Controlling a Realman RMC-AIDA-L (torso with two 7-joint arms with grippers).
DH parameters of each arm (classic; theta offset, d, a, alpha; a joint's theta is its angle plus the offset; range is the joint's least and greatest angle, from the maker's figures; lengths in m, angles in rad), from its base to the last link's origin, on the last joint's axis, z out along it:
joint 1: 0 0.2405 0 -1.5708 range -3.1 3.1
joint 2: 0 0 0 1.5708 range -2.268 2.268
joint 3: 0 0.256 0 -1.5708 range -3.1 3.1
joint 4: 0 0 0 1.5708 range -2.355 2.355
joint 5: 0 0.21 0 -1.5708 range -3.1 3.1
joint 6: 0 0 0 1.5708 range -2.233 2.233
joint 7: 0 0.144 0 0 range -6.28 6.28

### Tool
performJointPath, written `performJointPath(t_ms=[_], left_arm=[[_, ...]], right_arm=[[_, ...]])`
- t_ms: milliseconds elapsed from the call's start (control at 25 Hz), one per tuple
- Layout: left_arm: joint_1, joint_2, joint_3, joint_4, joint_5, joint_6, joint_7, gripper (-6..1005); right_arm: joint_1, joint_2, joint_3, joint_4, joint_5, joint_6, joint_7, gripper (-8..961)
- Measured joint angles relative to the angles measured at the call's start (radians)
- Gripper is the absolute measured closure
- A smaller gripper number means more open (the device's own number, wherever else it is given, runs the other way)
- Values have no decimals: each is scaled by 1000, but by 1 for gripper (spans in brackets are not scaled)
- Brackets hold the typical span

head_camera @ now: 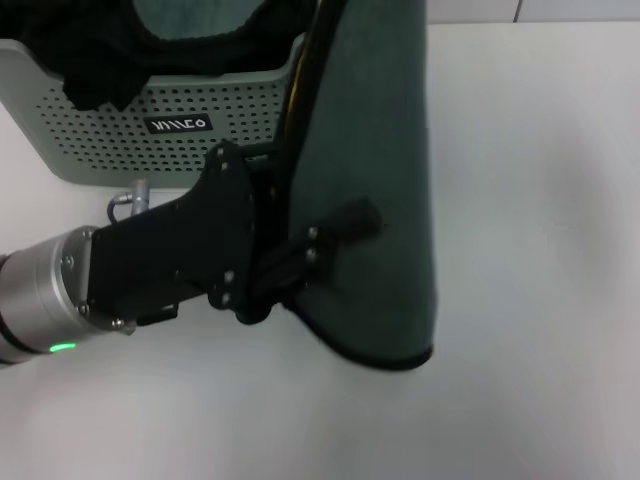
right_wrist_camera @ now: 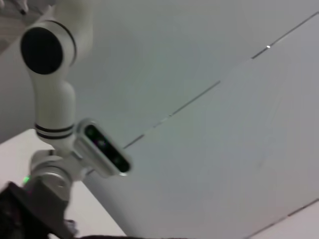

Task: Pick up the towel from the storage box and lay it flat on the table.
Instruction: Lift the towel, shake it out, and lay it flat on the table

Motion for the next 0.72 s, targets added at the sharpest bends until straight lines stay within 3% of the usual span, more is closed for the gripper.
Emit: performJointPath(t_ms=[720], left_arm=[[35,0,1,-24,18,-34,5,663]], right_arm=[[-14,-6,81,-37,2,1,-3,944]])
